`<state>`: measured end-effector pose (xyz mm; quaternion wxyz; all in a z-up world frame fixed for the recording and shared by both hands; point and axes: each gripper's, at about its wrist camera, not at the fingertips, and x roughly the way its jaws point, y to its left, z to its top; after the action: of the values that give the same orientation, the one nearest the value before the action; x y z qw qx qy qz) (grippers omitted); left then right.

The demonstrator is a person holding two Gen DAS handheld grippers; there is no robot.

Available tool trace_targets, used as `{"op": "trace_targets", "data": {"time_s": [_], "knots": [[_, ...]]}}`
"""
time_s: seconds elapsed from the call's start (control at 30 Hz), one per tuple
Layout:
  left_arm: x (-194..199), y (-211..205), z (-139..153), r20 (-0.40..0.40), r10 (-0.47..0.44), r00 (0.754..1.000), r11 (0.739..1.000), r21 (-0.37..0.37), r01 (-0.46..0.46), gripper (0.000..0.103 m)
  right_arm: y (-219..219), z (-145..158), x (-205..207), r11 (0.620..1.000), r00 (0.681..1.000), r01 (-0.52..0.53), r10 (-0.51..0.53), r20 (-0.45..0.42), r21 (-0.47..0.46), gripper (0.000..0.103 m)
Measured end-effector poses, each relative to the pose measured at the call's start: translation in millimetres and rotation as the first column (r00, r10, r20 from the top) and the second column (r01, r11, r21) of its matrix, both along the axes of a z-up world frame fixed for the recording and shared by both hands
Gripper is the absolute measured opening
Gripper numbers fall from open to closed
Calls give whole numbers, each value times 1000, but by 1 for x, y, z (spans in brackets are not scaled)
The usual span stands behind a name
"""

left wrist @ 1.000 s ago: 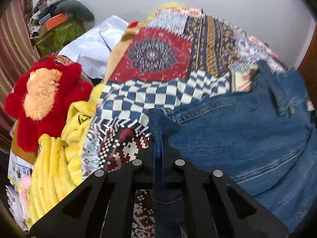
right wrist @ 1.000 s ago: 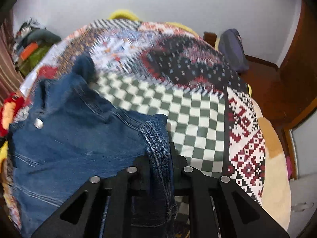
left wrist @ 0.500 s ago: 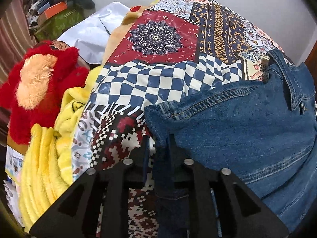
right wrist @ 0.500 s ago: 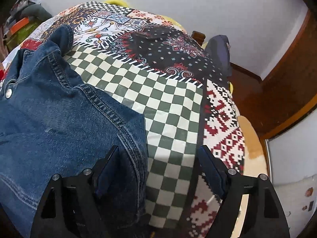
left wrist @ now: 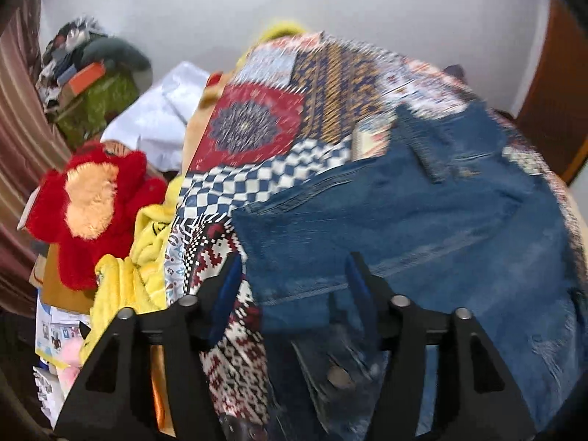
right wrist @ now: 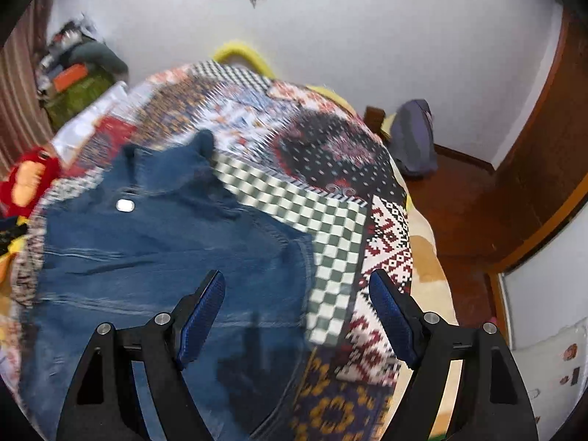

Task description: Fold large clothes

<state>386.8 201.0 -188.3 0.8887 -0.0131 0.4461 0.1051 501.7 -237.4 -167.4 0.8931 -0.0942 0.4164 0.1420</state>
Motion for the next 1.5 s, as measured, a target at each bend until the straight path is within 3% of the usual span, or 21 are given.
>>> {"op": "trace_targets", "data": {"time_s": [0.2,0.47,0.73,0.83,1.03,1.23,1.33,1.5], "knots": [[-54,-33,39,73,-58,996,998,-2,59,83,-4,34,-66,998,1000,-23,23,2,55,91],[-133,-57,51,117,-80,990,994,-66,88,94,-18,45,-156,993,997,-75,75,1,91,91],[-205,-63,9,21,-33,999,990,-134,36,94,-35,6,-226,992,995,-45,55,-85,121,92],[-225,-60,-18,-24,8,1000,980,-196,-13,94,-40,-16,-244,991,989,-43,60,-136,129,92],[-251,-51,-62,-93,84,992,937,-330,-110,94,-49,-56,-260,990,964,-24,60,-260,139,92],[-253,-51,-90,-147,100,984,899,-410,-153,94,-62,-81,-268,971,933,36,53,-357,238,92],[-253,-54,-94,-134,75,988,875,-466,-129,92,-70,-87,-266,950,918,78,49,-393,302,92],[-254,-57,-88,-98,54,994,893,-441,-92,73,-70,-91,-266,935,916,100,47,-399,339,92]]}}
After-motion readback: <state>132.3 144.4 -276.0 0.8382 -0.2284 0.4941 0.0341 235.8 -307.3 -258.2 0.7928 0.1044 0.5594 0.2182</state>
